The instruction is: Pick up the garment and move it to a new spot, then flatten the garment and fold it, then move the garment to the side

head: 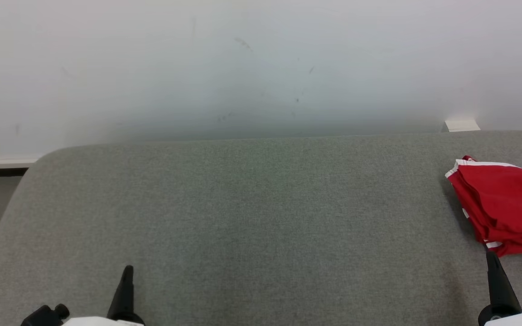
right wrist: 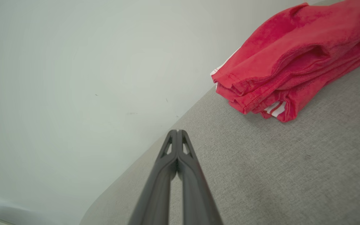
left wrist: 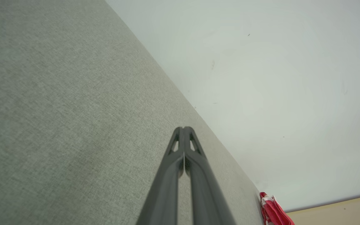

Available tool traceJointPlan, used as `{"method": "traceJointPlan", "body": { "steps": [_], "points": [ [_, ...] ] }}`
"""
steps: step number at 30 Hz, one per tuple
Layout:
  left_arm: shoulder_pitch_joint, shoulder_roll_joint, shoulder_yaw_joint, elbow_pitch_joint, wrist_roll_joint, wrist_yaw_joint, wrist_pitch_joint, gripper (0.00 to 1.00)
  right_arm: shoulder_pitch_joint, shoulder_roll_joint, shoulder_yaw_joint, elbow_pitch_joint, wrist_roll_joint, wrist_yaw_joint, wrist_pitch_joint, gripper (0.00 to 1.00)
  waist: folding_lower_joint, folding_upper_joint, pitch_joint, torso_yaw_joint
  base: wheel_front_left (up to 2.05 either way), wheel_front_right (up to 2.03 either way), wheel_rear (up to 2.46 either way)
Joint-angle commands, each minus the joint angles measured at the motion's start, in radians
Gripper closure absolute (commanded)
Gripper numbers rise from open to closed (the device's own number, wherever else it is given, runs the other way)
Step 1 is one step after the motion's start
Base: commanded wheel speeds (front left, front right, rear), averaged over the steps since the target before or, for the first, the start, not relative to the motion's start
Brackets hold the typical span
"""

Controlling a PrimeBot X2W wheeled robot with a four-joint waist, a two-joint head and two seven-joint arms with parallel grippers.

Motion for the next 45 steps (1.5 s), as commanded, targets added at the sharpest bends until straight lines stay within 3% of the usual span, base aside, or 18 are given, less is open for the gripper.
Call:
{"method": "traceJointPlan", "body": {
  "steps": [1,45],
  "points": [
    [-0.024,0.006,0.008,-0.012,-0.036,-0.005,0.007,1.0,-0.026,-0.001,-0.01,-0.007,0.028,-0.001,0.009,1.0,0.0,0.0,0.0,0.001,0.0,0.0,0.0],
    [-0.054,0.009,0.061,-0.015,-0.46,-0.026,0.119,1.0,-0.058,0.046,-0.074,0.011,0.386,-0.001,0.122,1.0,0.0,0.0,0.007,0.031,0.0,0.0,0.0]
  ]
}}
